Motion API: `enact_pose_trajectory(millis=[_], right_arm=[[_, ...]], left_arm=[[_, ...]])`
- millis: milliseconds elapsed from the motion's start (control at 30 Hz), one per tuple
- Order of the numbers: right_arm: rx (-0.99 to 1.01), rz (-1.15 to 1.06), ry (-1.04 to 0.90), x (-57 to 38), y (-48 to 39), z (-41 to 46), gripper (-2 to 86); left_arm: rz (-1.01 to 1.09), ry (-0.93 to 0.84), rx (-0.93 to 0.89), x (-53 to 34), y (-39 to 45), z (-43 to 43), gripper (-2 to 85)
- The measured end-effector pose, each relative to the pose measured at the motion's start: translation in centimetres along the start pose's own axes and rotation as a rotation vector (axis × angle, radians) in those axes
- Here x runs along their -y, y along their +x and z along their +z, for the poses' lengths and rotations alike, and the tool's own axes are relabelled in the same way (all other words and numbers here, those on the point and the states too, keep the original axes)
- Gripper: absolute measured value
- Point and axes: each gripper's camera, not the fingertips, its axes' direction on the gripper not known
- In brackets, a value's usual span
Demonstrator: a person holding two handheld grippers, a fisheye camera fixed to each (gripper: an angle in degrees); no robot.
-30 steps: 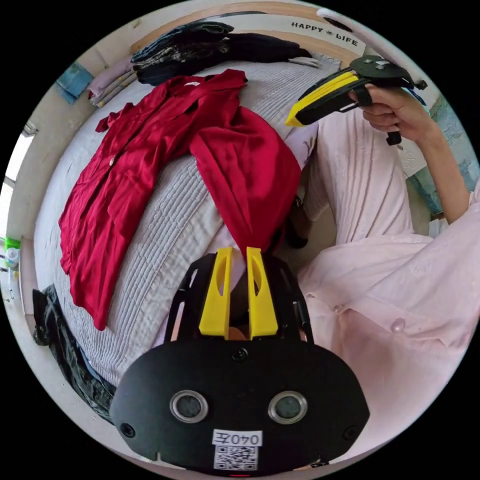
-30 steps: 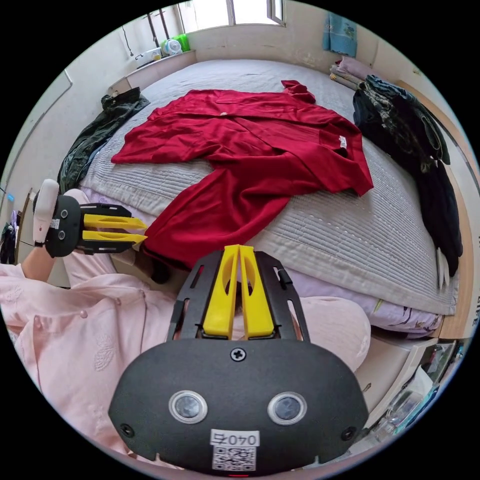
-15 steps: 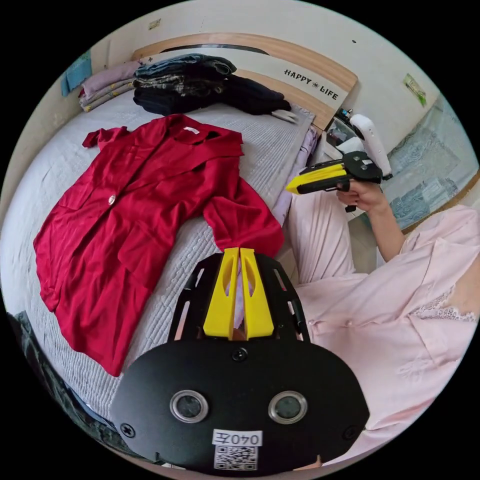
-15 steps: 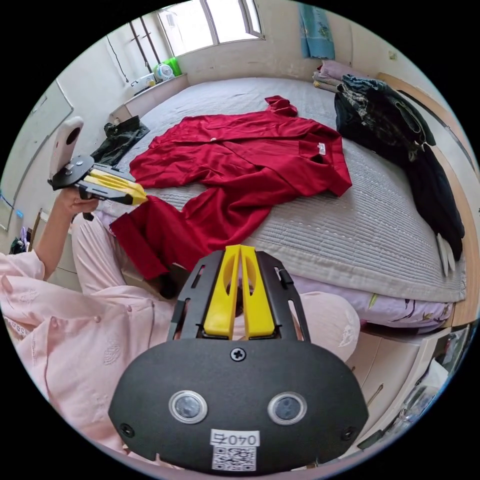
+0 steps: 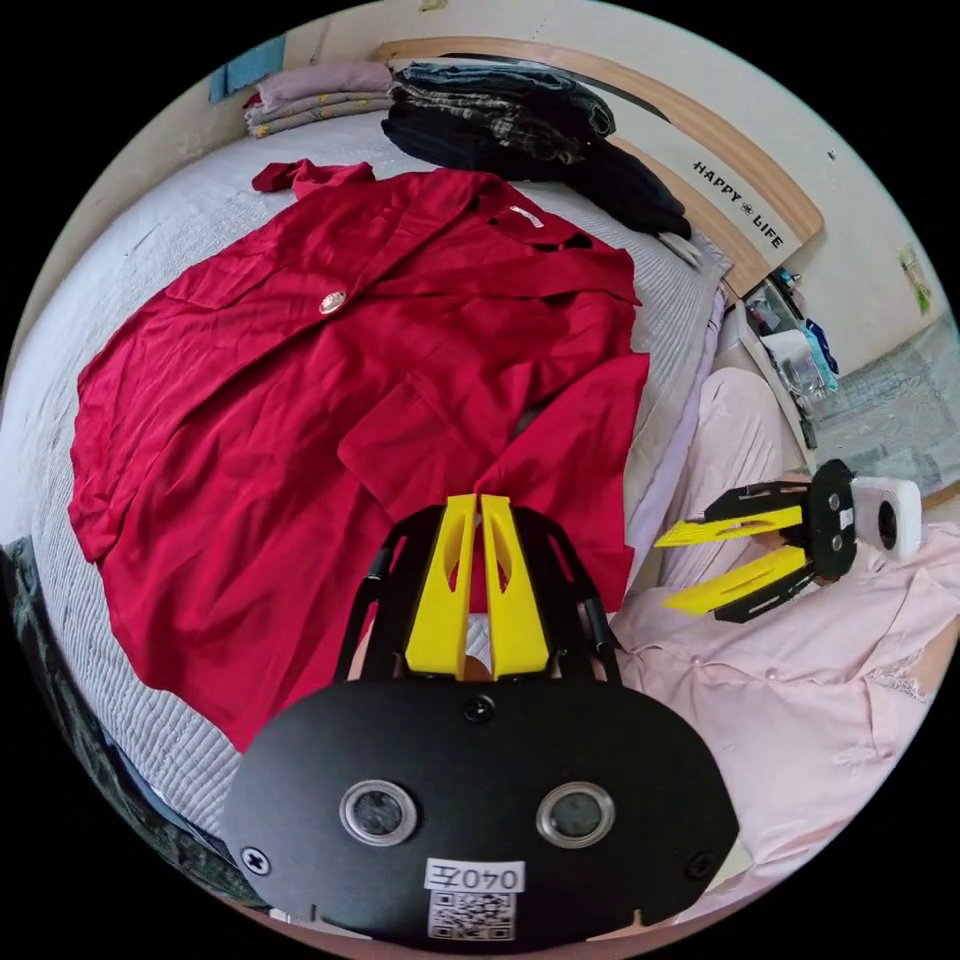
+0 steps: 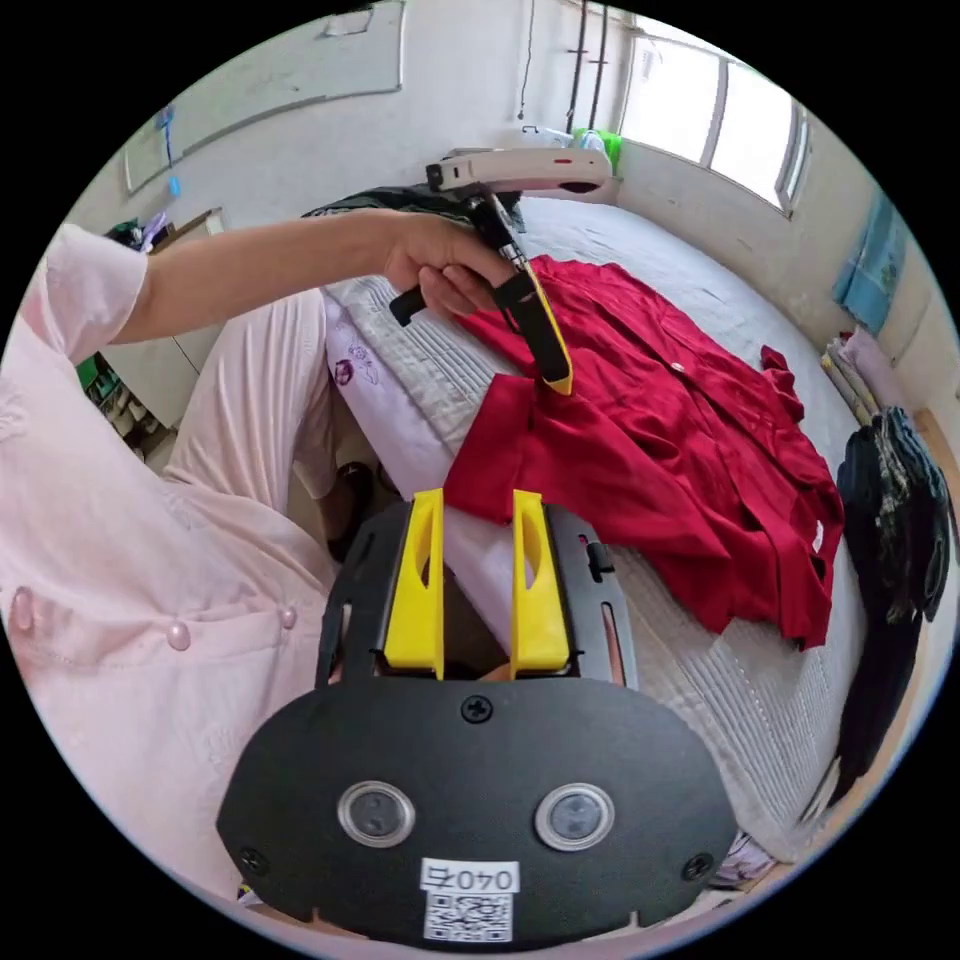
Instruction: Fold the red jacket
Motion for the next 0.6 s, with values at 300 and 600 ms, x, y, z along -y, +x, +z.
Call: enact_pose_trajectory(millis=[300,600], right_arm=[[-0.09,-0.224,-0.122,0.6,-2.5,3.7,4.9],[-0.045,-0.15,-0.019,-0.2,1.0,-2.5,-0.9]], left_arm=[[0.028,0.101,0.083,-7.1,2.4,-4.5,-0.6],[0.116,0.204,0.197,-10.4,5.0,-6.6,-0.5]])
